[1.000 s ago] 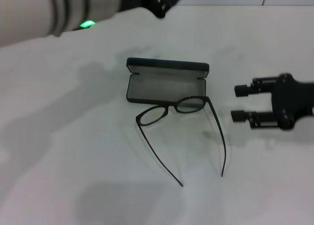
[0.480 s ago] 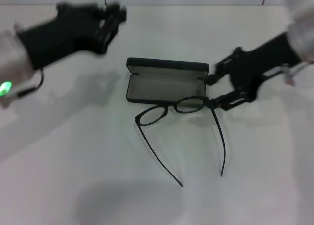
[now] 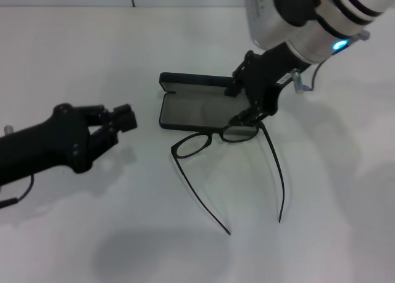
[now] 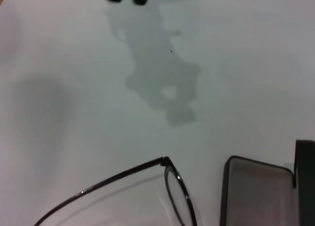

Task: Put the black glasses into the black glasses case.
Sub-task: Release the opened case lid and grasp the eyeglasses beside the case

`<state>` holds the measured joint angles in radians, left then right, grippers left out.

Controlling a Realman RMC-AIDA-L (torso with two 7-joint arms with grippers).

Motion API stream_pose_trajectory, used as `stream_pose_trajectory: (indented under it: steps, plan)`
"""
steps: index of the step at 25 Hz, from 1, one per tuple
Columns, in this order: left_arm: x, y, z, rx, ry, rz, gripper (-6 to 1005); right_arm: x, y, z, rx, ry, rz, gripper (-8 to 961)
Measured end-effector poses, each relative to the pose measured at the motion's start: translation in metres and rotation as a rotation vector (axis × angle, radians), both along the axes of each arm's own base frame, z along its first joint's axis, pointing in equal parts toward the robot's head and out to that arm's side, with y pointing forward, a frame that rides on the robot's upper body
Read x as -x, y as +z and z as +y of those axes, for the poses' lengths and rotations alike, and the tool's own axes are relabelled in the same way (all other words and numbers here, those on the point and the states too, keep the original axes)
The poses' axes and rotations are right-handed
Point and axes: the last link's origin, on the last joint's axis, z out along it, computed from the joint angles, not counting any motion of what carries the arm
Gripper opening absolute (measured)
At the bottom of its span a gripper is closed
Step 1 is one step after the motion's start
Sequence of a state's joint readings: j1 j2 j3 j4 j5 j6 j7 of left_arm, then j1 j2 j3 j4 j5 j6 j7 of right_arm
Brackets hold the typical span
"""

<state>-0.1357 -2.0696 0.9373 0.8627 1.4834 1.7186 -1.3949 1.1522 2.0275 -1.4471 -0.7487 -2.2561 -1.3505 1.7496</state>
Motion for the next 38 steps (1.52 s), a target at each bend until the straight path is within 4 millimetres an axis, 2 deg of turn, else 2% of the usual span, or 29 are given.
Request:
stream_pose_trajectory:
  steps: [5,11,16,38]
  plan:
    - [0.008,-0.011,-0.010,0.041,-0.030,0.027,109,0.011,-0.012,-0.002,0.031,0.029,-0.052,529]
    - [0.001,-0.030,-0.026,0.208,-0.135,0.071,108,0.015,-0.029,-0.006,0.047,0.052,-0.065,519]
    - [-0.003,-0.040,-0.034,0.307,-0.190,0.059,108,0.011,-0.031,-0.005,0.037,0.050,-0.058,510]
    - [-0.005,-0.050,-0.032,0.281,-0.207,0.034,106,-0.007,-0.034,-0.007,0.052,0.019,-0.065,438]
